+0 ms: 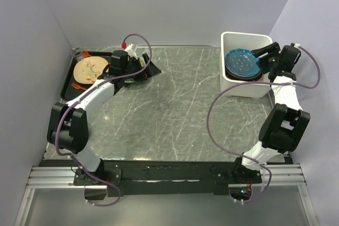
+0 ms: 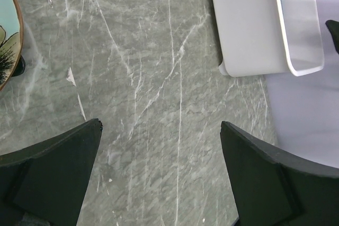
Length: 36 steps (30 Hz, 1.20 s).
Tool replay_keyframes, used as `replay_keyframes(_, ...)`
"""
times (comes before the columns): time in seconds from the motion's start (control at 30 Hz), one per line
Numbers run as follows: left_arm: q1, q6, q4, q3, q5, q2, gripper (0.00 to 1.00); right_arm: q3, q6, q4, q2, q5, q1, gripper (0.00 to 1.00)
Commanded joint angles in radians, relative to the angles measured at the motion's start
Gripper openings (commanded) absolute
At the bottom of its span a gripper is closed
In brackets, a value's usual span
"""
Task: Place the plates into the plastic bin on the countertop
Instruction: Place the plate in the plastic bin, then pick up the plate at the center of the board.
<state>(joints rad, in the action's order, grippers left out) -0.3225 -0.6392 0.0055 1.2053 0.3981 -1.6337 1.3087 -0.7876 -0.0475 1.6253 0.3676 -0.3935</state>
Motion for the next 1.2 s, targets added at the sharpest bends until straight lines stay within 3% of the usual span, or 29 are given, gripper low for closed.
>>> replay_keyframes(0.0,-0.004,0.023,0.005,0.000,-0.004,0.035,0.99,0.047,0.019,-0.005,-0.047,0.034,0.011,0.74)
replay_keyframes(0.63,0.007,0.029,-0.030,-0.013,-0.038,0.048,0.99,0.129,0.111,-0.098,-0.065,-0.036,0.300,0.76)
replay_keyframes(1.17,0.125,-0.020,-0.078,-0.039,-0.053,0.037,0.99,0.161,0.136,-0.115,0.013,-0.096,0.539,0.76)
